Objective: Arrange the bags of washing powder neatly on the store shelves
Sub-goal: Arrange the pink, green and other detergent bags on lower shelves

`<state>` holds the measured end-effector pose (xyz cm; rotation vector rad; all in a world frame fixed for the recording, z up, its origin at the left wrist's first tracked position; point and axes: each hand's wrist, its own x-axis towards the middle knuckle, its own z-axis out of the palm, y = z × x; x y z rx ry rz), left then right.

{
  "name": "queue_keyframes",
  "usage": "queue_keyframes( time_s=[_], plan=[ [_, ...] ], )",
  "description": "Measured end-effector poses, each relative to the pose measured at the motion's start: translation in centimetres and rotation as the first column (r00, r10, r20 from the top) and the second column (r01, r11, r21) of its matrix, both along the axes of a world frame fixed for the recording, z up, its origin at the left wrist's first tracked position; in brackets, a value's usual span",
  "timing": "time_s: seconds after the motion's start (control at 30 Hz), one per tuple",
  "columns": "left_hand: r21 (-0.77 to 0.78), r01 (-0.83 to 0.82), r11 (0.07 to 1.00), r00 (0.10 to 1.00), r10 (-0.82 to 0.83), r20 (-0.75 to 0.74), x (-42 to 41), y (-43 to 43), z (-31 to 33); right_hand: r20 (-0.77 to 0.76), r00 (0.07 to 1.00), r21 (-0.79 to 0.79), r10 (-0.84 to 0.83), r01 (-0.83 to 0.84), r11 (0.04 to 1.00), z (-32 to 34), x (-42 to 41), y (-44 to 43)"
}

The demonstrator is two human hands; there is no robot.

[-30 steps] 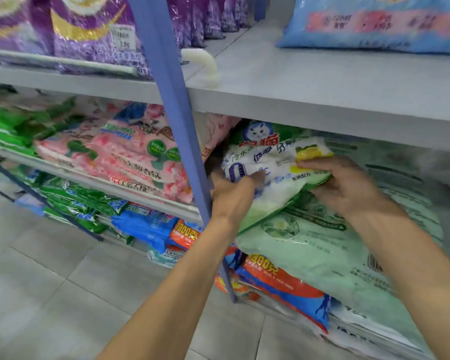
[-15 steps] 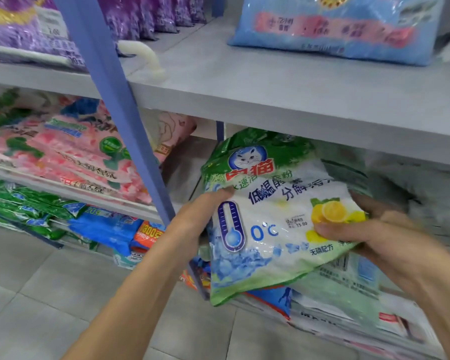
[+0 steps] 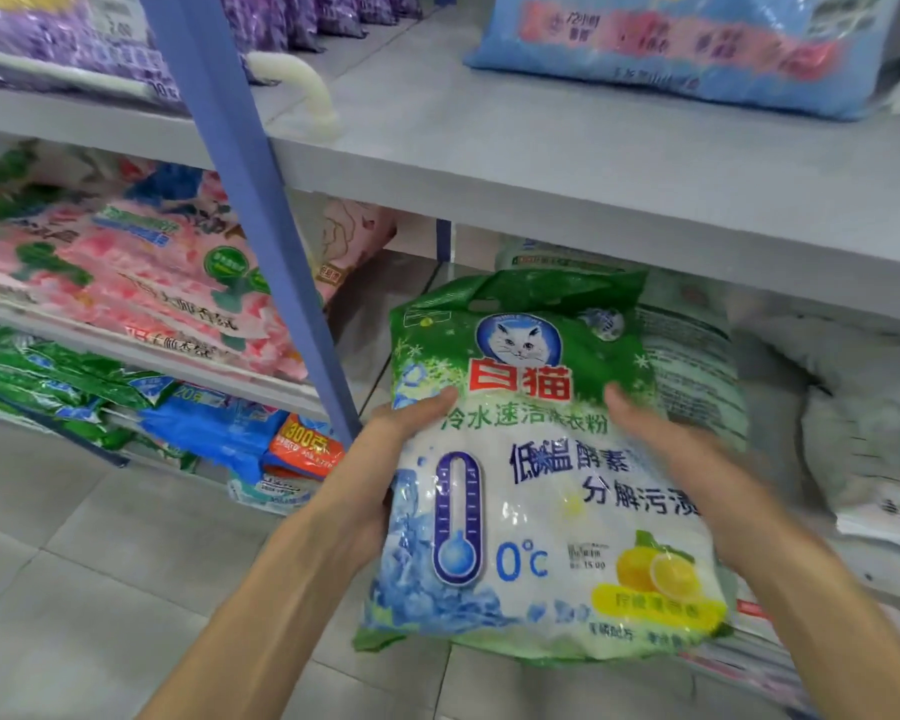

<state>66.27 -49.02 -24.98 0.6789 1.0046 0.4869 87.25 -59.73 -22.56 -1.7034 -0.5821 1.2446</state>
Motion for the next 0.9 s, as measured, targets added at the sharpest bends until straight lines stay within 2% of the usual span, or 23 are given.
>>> queue_keyframes(
  time_s=[0.1,0.17,0.27,0.3,0.4,0.47,0.57,0.67,0.77,0.83,0.9],
  plan=[
    [-0.025,-0.013,1.000,1.000,0.013,0.000,-1.1,-1.0,0.0,-0.044,0.992,0.057,-0.117,0.120,0.991,-0.5,-1.3,-0.4],
    [-0.021,-0.036,0.999,0.999,0.036,0.009,-2.1,-2.0,-0.2,-0.119,0.987,0.008,-0.110,0.111,0.994,-1.2,-1.8,-1.3],
    [-0.006,-0.071,0.997,0.997,0.072,0.042,-3.8,-4.3,0.0,-0.118,0.982,-0.060,-0.148,0.142,0.988,-2.7,-2.6,-3.3],
    [-0.002,-0.078,0.997,0.995,0.078,0.055,-4.3,-5.1,0.1,-0.160,0.977,-0.042,-0.141,0.136,0.990,-2.7,-3.0,-3.9],
    [-0.016,-0.095,0.995,0.991,0.096,0.091,-5.6,-7.5,1.0,-0.228,0.971,0.036,-0.069,0.079,0.996,-1.1,-4.9,-6.0],
    [-0.026,-0.106,0.994,0.989,0.108,0.102,-6.4,-8.6,1.8,-0.288,0.954,0.043,-0.080,0.096,0.994,-0.8,-5.7,-7.3],
    [0.019,-0.118,0.993,0.992,0.117,0.050,-8.0,-10.0,3.3,-0.402,0.915,0.057,-0.033,0.061,0.996,0.5,-7.2,-8.7],
    [0.051,-0.173,0.984,0.984,0.170,0.061,-10.0,-11.6,5.0,-0.356,0.934,0.108,0.013,0.027,0.994,2.6,-8.3,-9.2],
    [0.064,-0.250,0.966,0.966,0.245,0.076,-12.6,-12.6,7.2,-0.361,0.918,0.157,0.167,-0.117,0.981,5.0,-9.7,-8.4],
    [0.073,-0.302,0.951,0.952,0.298,0.064,-14.3,-12.8,8.7,-0.383,0.896,0.167,0.223,-0.170,0.971,6.4,-10.8,-7.4],
    [0.065,-0.352,0.934,0.932,0.344,0.114,-16.3,-13.1,10.3,-0.346,0.902,0.173,0.258,-0.209,0.963,7.3,-12.3,-5.9]
  ],
)
